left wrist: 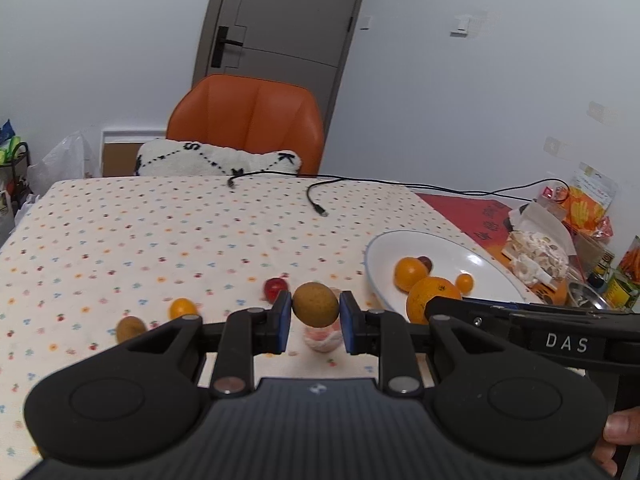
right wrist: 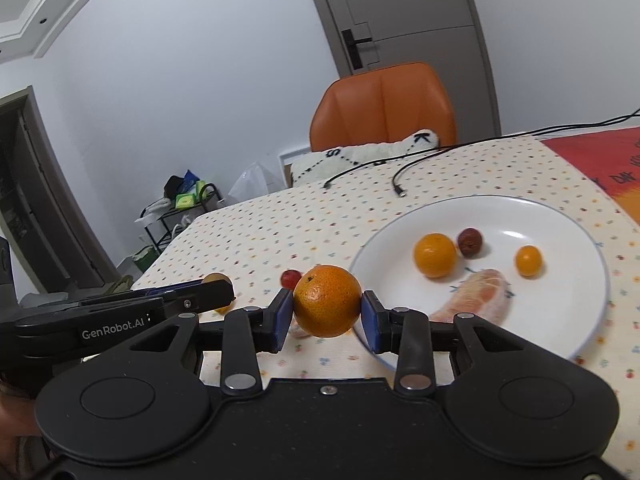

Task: Organize fruits
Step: 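Carry the orange in the right tool over the plate while the left carries the kiwi, then open the right tool over the plate while the left tool releases the kiwi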

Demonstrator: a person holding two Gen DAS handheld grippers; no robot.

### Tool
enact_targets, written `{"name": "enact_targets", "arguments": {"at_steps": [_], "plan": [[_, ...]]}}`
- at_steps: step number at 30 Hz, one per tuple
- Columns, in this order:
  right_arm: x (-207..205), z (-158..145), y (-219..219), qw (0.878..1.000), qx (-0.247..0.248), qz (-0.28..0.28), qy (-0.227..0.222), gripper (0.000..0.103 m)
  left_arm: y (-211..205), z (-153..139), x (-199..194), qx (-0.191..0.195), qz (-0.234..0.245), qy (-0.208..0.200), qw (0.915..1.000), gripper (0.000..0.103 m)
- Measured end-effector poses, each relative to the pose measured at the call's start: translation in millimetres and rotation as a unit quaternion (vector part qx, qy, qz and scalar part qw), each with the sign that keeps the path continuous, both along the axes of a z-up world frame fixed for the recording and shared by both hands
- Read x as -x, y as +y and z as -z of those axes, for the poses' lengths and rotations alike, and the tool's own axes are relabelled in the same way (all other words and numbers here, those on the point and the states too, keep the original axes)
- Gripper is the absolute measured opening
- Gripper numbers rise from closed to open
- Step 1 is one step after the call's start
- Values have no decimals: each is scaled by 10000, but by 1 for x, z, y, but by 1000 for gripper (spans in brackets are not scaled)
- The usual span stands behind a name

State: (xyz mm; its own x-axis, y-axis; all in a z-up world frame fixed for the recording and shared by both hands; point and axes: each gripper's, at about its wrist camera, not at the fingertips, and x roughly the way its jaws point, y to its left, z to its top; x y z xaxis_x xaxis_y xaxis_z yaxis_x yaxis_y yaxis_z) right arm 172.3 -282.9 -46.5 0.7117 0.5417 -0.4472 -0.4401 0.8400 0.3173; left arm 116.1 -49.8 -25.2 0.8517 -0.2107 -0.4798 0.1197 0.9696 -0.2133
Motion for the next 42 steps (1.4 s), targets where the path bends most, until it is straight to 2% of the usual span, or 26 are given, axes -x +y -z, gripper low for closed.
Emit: {"name": "enact_targets", "arguments": {"at_steps": [15,27,37,42], "plan": [[2,7,-55,9987,-84,500,41,35,-49,-1,-8,-63,377,-23,9993,24],[0,16,-80,9965,-14,825,164,36,-75,7,-22,-24,605,57,9981,24],[2,14,-83,9964,30,839,143,49,-80,10,-26,16,579,78,9983,25],[3,16,-75,9966,106,803,165,57,-76,11,-23,-21,534,137,9985,28]]}}
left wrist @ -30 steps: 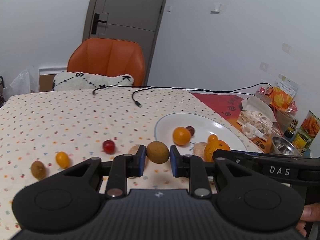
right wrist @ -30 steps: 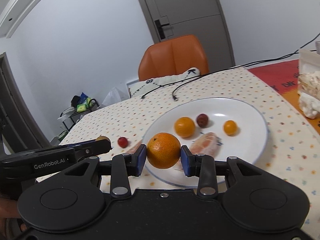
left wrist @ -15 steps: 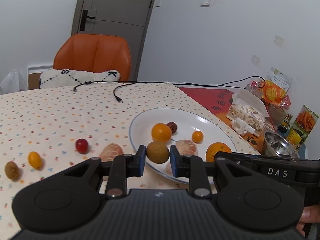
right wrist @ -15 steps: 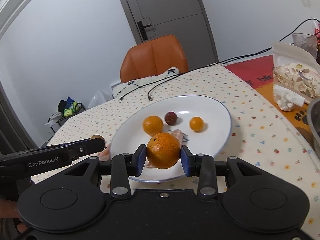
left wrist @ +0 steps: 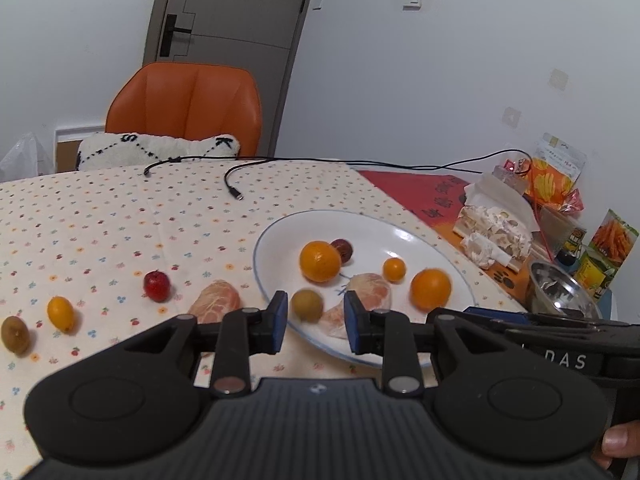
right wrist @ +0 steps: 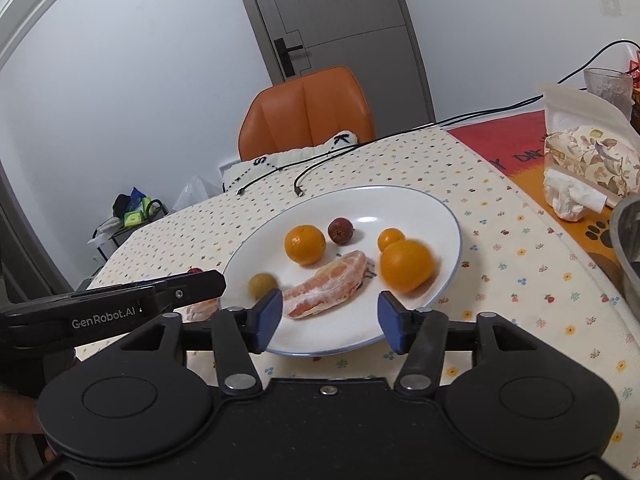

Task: Organize fruits
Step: 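Open the right tool over the plate while the left tool releases the kiwi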

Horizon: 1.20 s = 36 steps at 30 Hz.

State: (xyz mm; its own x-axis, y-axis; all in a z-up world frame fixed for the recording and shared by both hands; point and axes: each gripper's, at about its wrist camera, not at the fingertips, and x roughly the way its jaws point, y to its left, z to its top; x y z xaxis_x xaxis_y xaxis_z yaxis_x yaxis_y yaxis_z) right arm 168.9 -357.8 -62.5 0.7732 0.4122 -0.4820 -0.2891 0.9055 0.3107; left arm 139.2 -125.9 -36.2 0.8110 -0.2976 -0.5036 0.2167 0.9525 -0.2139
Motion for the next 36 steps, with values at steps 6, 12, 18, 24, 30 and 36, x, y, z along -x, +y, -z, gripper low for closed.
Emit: {"name": "enact_targets", "arguments": {"at_steps": [6,12,18,24,30,36], "plan": [[1,-1,9,10000,74,-25,-17,64,15,0,4,-50,-287,118,9995,51],[3,-4,17,9999,42,-114,-91,79,32,-2,12,-199,-645,47,9977,81],[6,-5,29,9997,18,-226,-114,85,49,-1,17,-245,-902,119,9955,85],[7,-6,37,9995,-13,-296,-138,85,63,0,23,-271,-1051,118,9940,89],[9,-7,49,9990,-21,-424,-145,85,77,2,28,-274,-1203,147,9923,90],[10,-6,63,9983,-18,-579,-92,84,91,3,33,-270,-1357,170,9902,90]]}}
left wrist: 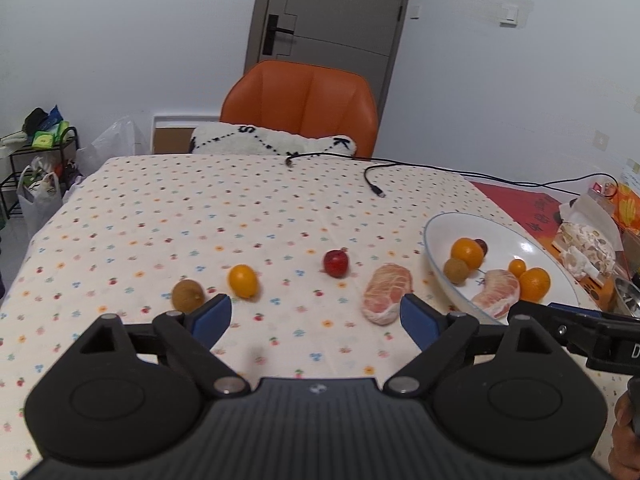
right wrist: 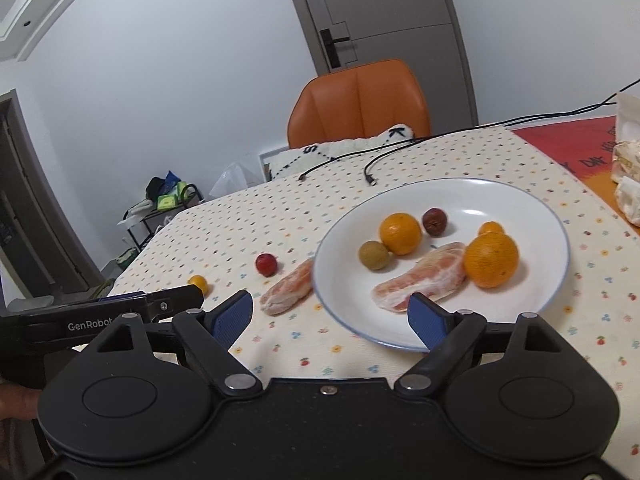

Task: Organize fruits
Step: 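Open the right tool over the plate while the left tool releases the kiwi, then withdraw both open tools toward the second pomelo segment and another kiwi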

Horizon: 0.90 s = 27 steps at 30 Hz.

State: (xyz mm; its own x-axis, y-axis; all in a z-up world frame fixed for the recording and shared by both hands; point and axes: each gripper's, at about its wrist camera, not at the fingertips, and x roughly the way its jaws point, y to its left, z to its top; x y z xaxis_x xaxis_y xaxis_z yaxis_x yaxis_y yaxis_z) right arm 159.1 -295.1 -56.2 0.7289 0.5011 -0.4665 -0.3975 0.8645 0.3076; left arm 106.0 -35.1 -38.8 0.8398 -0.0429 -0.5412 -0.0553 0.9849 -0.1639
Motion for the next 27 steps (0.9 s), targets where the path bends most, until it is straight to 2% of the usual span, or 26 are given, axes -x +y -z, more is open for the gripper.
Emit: {"name": "enact_targets", "arguments": {"at_steps": [5,12,20,27], "plan": [[1,0,10,9999,4,-119,6,84,11,1,4,15,-99,9,9999,90],[1,0,26,9996,49,-265,44,76,24,-1,9,146,-114,-69,9998,90],[-3,3,46,9992,139,-368,121,75,38,-1,11,160,-168,-75,9997,90],[-11,8,62,9987,231,-381,255,64,51,2,9,228,-221,-50,9995,87]]}}
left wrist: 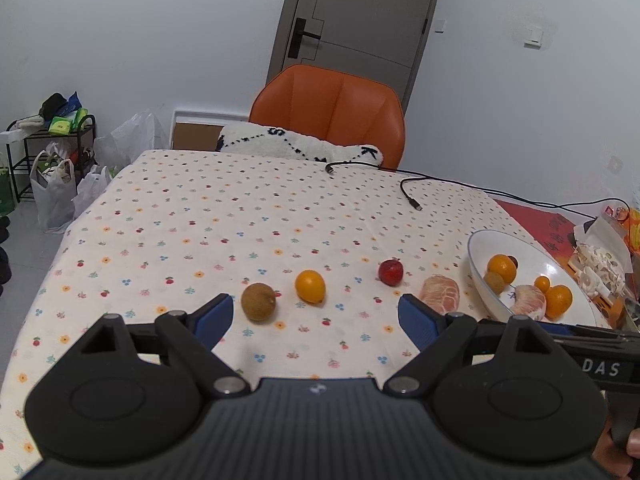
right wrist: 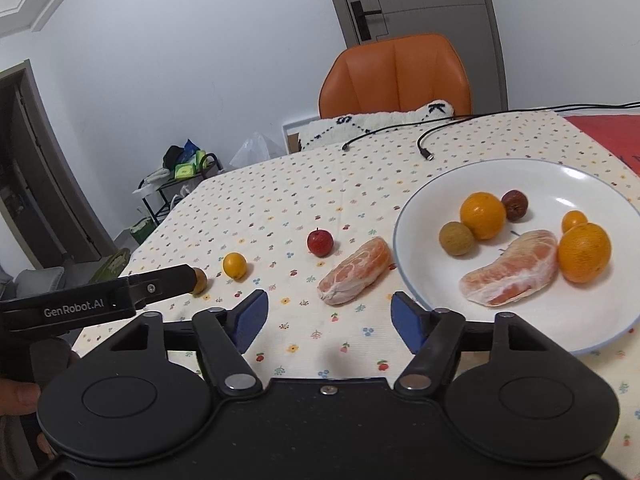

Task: Organize fruits
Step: 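Withdraw both open tools toward the second pomelo segment and another kiwi, then close the right tool on the pomelo segment while the left grasps the kiwi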

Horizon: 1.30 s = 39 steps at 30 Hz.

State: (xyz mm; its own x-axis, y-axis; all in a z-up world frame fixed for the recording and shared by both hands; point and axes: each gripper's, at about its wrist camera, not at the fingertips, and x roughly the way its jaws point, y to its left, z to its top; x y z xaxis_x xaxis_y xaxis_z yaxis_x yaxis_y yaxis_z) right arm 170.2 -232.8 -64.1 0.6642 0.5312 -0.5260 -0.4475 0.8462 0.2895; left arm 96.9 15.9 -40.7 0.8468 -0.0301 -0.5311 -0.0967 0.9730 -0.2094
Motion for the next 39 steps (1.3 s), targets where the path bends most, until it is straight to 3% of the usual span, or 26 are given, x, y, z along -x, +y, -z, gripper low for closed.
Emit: {"name": "enact_targets", "arguments": {"at_steps": [4,12,15,26,32,39], "plan": [[-5,4,6,9999,75,82,46,61,6,3,-2,10,0,-14,10000,86],[-10,10,24,9991,351,231,-27,57,15,8,-8,109,40,36,9999,71],[-14,13,30,9986,462,260,-7,50,19,11,-10,142,42,46,9999,66],[-19,18,56,9953,899,315,-148,50,28,22,-17,274,101,114,9995,49],[-19,22,72,9890,1345,521,-322,50,29,28,-22,294,118,114,9994,48],[-22,23,81,9848,1457,862,-378,50,32,29,-25,287,125,54,9995,48]]}}
